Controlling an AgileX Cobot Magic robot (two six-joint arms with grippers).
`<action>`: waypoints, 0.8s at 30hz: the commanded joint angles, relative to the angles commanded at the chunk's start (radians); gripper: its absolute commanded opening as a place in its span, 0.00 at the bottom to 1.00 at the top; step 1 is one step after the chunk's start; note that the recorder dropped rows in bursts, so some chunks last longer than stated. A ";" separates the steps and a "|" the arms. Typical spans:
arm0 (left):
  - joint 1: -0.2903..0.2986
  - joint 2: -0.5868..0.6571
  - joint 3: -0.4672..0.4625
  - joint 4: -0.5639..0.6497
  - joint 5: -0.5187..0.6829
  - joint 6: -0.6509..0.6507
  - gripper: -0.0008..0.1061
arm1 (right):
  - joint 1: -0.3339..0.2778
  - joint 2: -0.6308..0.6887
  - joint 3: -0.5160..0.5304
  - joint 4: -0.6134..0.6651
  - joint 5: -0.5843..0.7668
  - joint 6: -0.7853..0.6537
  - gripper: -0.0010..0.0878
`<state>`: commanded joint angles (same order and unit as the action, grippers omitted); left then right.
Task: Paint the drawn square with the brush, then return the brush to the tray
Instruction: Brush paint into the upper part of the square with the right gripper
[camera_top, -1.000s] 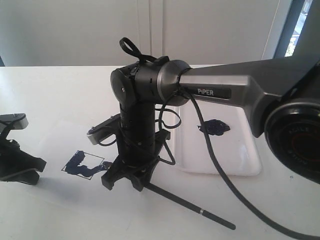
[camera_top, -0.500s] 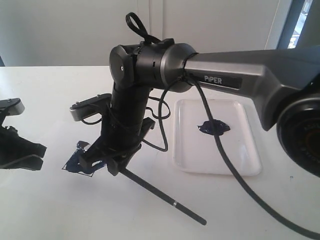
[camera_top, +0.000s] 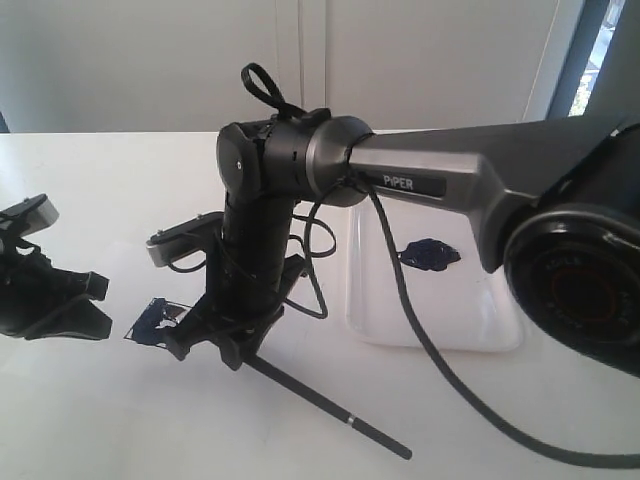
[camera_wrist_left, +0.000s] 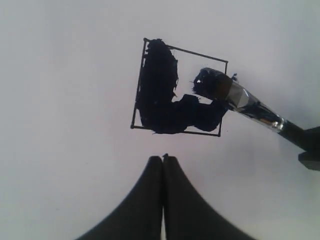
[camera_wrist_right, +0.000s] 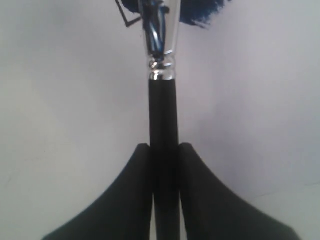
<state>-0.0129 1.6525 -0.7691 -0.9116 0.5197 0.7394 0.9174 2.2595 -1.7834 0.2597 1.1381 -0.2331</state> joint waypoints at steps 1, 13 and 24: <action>0.000 0.001 0.000 0.000 0.007 0.000 0.01 | 0.000 0.002 0.000 0.000 0.000 0.000 0.01; 0.000 0.001 0.001 -0.015 0.081 -0.002 0.01 | 0.000 0.018 -0.078 0.057 0.013 -0.017 0.01; 0.000 0.107 0.001 -0.018 0.102 -0.002 0.01 | 0.009 0.045 -0.080 0.064 0.043 -0.017 0.01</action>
<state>-0.0129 1.7594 -0.7678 -0.9300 0.6216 0.7375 0.9269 2.3047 -1.8634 0.3235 1.1807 -0.2504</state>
